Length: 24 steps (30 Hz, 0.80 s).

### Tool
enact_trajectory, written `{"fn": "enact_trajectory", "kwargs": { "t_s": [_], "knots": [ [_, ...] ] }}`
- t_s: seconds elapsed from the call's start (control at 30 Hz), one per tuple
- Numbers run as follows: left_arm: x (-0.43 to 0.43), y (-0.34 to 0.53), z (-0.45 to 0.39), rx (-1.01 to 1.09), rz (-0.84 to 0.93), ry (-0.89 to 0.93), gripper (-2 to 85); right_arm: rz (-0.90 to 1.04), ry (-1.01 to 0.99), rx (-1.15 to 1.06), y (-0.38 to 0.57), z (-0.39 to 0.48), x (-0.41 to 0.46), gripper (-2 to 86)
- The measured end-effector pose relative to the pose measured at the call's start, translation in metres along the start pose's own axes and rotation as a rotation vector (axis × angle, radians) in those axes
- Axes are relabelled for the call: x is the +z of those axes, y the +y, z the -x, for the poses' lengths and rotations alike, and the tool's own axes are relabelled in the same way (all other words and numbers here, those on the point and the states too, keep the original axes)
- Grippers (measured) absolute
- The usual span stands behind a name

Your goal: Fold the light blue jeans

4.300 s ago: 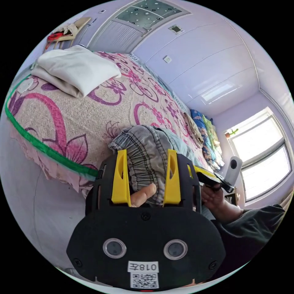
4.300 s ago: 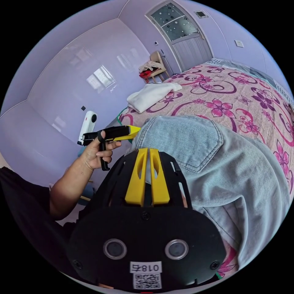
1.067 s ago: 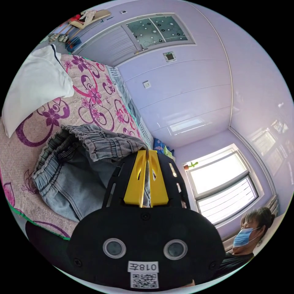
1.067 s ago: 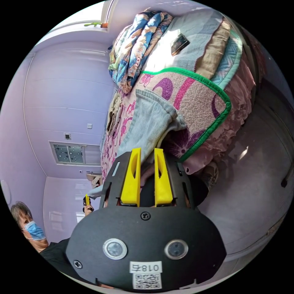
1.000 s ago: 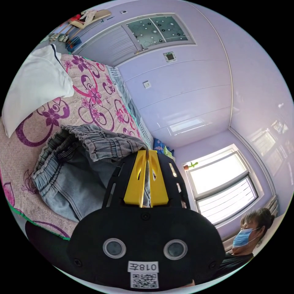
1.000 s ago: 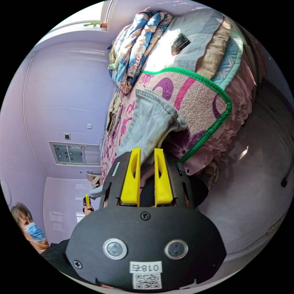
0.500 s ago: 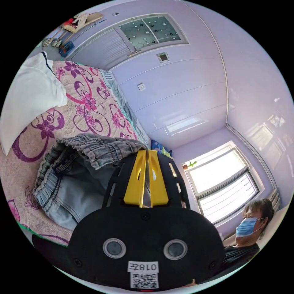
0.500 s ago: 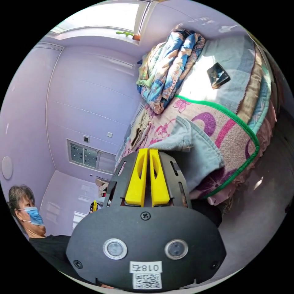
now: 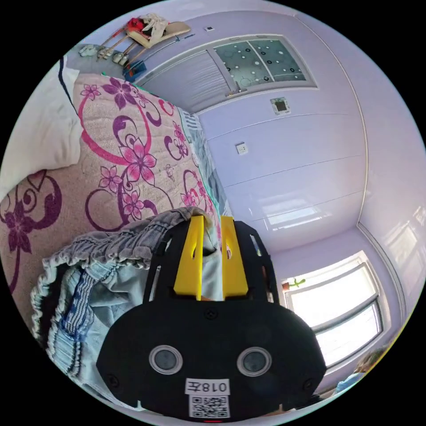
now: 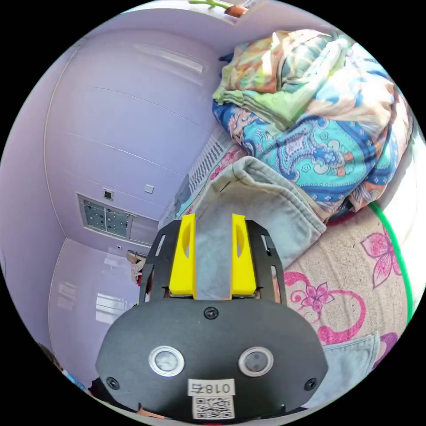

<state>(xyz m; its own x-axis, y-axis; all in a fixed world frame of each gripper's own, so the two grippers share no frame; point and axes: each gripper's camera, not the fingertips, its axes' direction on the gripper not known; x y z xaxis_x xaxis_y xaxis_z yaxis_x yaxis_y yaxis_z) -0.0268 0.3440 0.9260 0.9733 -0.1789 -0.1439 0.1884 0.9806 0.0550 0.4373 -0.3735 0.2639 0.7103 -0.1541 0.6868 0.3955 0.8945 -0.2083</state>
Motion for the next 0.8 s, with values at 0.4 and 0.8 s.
{"fn": "enact_trajectory", "kwargs": {
  "t_s": [0.4, 0.8],
  "knots": [
    [-0.168, 0.093, 0.008, 0.324, 0.114, 0.122, 9.5, -0.096, -0.148, -0.091, 0.207, -0.098, -0.148, 7.9],
    [-0.18, 0.192, 0.042, 0.264, 0.24, -0.284, 15.0, -0.258, -0.01, 0.065, 0.355, -0.155, -0.235, 8.1]
  ]
}}
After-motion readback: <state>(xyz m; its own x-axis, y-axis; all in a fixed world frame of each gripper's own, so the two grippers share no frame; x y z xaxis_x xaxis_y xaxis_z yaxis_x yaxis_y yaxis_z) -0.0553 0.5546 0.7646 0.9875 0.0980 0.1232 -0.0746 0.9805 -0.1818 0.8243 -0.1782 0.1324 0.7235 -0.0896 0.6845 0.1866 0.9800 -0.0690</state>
